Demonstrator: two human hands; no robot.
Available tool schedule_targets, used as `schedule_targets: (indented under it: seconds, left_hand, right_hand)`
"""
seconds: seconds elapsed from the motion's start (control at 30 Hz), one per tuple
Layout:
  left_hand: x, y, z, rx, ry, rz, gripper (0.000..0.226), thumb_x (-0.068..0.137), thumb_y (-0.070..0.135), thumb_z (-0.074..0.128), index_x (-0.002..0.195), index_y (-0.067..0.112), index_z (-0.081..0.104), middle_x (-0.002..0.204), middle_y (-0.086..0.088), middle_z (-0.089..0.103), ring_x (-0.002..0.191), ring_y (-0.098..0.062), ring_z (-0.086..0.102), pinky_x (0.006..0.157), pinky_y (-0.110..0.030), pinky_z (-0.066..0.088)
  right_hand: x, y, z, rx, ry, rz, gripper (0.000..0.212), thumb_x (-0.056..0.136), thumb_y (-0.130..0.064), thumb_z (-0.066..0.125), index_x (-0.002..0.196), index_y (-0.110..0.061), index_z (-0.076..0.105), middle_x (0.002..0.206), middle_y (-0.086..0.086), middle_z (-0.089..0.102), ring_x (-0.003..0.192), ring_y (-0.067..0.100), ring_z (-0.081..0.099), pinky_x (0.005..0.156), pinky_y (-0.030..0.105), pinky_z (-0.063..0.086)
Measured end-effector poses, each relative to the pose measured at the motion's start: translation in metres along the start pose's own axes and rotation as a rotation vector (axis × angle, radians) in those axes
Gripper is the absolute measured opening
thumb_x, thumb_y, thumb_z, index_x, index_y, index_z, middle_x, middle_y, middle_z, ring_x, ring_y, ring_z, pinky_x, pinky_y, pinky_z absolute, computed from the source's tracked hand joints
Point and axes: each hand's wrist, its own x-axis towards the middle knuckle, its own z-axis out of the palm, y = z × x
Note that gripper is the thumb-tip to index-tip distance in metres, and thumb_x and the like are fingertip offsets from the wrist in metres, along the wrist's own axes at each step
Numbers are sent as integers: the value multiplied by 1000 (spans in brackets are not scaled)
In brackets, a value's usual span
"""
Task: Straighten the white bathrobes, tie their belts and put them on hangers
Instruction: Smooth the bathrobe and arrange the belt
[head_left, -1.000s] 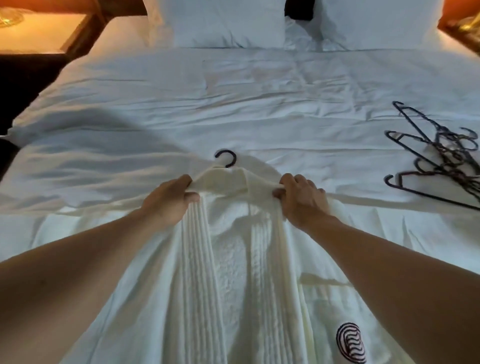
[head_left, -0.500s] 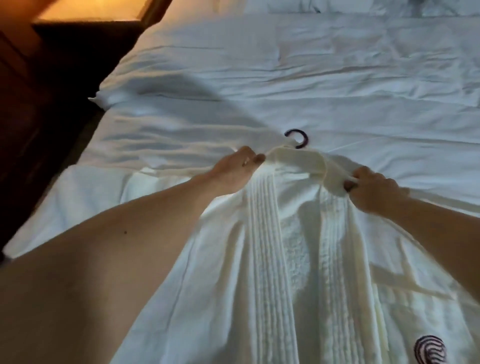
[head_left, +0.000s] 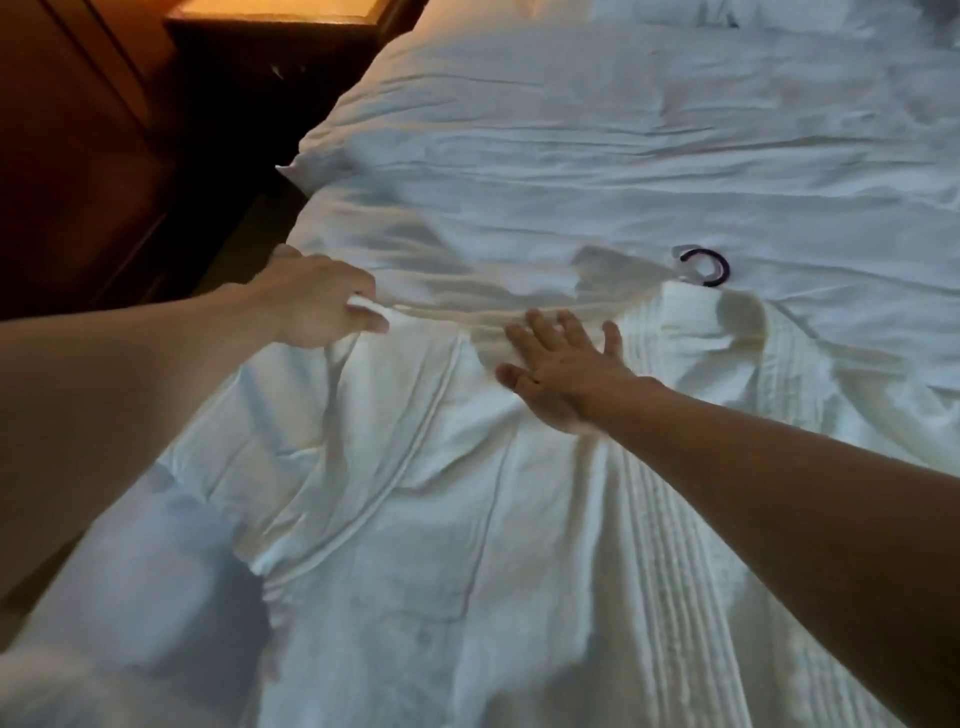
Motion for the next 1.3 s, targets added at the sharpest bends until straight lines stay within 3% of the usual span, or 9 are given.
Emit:
schedule_targets:
  seconds: [0.07,0.13,0.27,0.47,0.57,0.7,0.83,1.1,1.3]
  left_hand:
    - [1,-9,7,-118,111,-64,48,83,79,50,104,37,62,130,3,62,130,-28,49,107,-45,27]
    - [-2,-24,19,-139,-32,-67,61,75,91,42,99,37,59,119,7,61,127,-30,49,103,-48,27]
    - [-12,-61,15,-54,-290,-36,91,61,102,38,125,39,50,124,10,54,130,-28,44,105,-51,23]
    - [-18,-119,9,65,51,-139,37,91,68,50,83,32,54,84,10,56,98,-23,53,100,-52,31]
    - [-28,-136,46,-197,181,-459,38,96,58,49,115,27,58,110,-6,56,113,-36,49,98,-55,36]
    - [-45,-141,94,-921,129,-888,85,89,71,52,155,30,19,156,-17,31,135,-46,39,105,-62,39]
    - [-72,-152,121,-1341,-219,-924,72,88,75,51,139,24,53,135,-15,58,117,-37,56,101,-54,46]
    - [-79,-175,135,-900,278,-945,52,97,47,59,128,4,58,118,-23,62,101,-43,61,76,-48,51]
    - [-78,-139,123,-659,380,-1020,49,98,47,55,132,13,50,144,-22,42,127,-49,44,107,-62,34]
  right_hand:
    - [9,-5,15,-19,-34,85,70,101,-67,9,158,-37,-15,165,-13,-26,152,20,-26,119,61,-16]
    - [15,-9,25,-34,-17,130,71,99,-69,9,157,-38,-18,164,-14,-29,151,19,-29,118,60,-18]
    - [18,-11,27,-30,-47,182,72,98,-70,10,155,-40,-22,161,-17,-34,149,17,-33,116,59,-22]
    - [21,-17,31,-11,-40,233,71,100,-67,11,156,-40,-22,160,-17,-36,149,18,-34,116,58,-23]
    - [22,-16,33,-9,-40,243,69,100,-66,10,155,-41,-24,159,-17,-38,148,18,-35,116,58,-24]
    - [21,-15,40,-10,-13,253,67,101,-63,10,155,-41,-24,158,-17,-39,148,17,-35,116,56,-24]
    - [25,-14,45,-10,3,260,66,101,-62,10,155,-42,-22,158,-18,-38,149,17,-33,116,57,-23]
    - [24,-14,42,18,-16,259,66,102,-62,11,155,-41,-22,156,-19,-40,148,17,-35,114,56,-26]
    - [20,-18,40,6,0,257,66,103,-61,10,156,-38,-21,159,-15,-38,148,19,-35,115,58,-24]
